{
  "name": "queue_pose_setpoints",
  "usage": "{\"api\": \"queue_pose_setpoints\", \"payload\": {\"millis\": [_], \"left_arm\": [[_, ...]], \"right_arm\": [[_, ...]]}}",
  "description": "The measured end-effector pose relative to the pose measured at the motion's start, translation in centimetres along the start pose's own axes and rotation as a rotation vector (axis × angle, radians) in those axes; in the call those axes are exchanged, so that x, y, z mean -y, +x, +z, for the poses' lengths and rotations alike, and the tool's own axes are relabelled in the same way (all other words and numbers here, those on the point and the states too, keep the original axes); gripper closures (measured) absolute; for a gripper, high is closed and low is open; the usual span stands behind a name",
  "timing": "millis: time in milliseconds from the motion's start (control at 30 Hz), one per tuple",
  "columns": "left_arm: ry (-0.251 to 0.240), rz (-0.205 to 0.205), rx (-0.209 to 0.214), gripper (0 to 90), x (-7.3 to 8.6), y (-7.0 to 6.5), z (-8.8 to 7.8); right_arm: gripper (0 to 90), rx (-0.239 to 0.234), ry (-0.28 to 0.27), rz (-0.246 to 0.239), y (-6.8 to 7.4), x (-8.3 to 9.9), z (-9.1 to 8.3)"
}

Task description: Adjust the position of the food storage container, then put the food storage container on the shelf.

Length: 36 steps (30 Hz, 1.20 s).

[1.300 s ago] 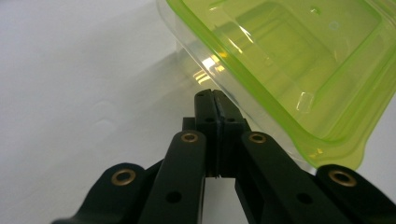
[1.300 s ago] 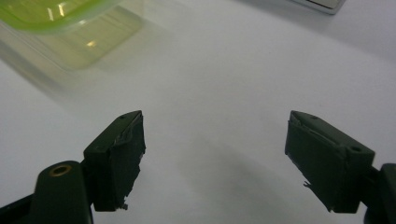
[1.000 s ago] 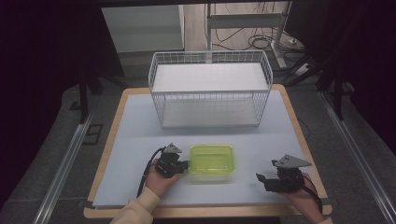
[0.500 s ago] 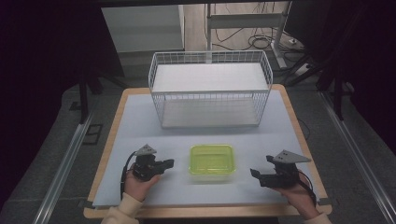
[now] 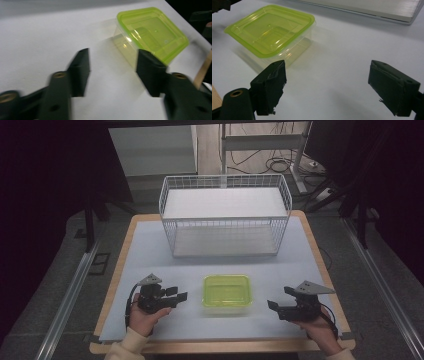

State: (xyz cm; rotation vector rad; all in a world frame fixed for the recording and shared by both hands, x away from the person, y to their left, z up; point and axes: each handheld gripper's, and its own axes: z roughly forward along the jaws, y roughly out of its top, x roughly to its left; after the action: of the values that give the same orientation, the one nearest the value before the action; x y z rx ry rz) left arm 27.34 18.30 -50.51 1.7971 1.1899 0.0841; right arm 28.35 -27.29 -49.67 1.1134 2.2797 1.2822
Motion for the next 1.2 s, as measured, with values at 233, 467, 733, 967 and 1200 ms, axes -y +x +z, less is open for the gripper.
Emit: {"api": "queue_pose_setpoints", "payload": {"millis": [233, 467, 733, 967, 1200], "left_arm": [[0.005, -0.022, 0.096, 29.2, -1.1, -0.9, 0.4], [0.022, -0.035, 0.120, 27.9, -1.2, -1.1, 0.8], [0.037, -0.070, 0.144, 28.4, -1.3, -1.1, 1.2], [0.041, -0.105, 0.163, 32.0, -1.6, -1.1, 1.6], [0.043, -0.157, 0.183, 34.9, -2.0, -0.6, 2.4]], "right_arm": [[17.3, -0.006, 0.002, 0.032, 0.2, 0.3, -0.8], [20.0, -0.052, 0.003, 0.091, 0.6, -0.5, -0.8], [25.3, -0.105, 0.024, 0.130, 0.8, -1.2, 0.3], [31.2, -0.181, 0.027, 0.241, 0.5, -2.1, 1.5], [34.7, -0.188, 0.041, 0.279, 0.4, -3.1, 2.8]]}}
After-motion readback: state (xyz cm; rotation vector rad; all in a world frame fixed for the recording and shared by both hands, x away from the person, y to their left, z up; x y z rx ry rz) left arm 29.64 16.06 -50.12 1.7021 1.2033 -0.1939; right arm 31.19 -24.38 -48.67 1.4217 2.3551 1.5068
